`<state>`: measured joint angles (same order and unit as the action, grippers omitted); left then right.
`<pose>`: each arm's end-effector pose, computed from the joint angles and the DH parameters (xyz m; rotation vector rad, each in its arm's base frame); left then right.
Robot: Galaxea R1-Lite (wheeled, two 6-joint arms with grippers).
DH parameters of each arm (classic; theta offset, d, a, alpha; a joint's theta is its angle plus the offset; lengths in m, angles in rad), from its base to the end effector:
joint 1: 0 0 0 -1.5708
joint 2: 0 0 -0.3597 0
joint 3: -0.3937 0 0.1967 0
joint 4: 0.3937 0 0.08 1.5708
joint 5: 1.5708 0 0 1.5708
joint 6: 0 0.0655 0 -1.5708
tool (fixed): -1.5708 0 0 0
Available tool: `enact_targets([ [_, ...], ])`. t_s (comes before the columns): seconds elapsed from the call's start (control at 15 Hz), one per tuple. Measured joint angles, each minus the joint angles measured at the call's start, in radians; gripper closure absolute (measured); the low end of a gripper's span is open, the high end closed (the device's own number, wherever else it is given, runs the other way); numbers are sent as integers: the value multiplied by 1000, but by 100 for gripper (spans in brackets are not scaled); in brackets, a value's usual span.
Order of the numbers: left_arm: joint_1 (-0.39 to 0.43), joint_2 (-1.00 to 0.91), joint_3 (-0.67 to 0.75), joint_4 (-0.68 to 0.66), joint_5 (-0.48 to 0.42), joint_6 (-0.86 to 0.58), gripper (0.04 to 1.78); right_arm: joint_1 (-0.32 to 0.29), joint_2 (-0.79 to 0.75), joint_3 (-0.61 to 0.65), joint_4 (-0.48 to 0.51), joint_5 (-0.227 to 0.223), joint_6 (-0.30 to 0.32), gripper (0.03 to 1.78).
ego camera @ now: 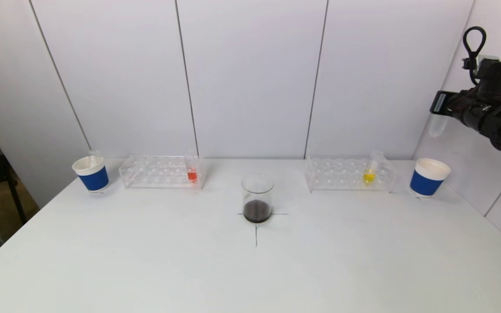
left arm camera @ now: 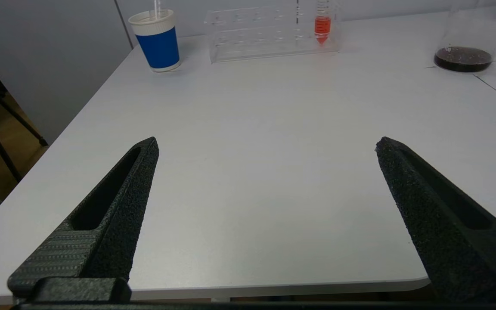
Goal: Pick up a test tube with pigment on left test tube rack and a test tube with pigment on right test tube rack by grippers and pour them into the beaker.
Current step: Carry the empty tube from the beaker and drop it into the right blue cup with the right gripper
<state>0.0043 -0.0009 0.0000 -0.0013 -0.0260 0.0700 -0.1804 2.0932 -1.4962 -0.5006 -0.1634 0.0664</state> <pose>-0.0326 -0.0018 0.0756 0.0700 -0.0030 -0.0216 0.5058 -0.1031 0.2581 0.0665 0.0854 -0.3466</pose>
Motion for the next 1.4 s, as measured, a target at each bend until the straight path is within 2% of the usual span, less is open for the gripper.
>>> enact_targets([
  [0.27,0,0,0,0,0,0,6,-9,68,-7,-2,-1,34,134],
  [1.07,0,0,0,0,0,0,6,-58,146,50,-5,0,48,134],
  [1.4,0,0,0,0,0,0,6,-60,158,131,-164,5,41,134],
])
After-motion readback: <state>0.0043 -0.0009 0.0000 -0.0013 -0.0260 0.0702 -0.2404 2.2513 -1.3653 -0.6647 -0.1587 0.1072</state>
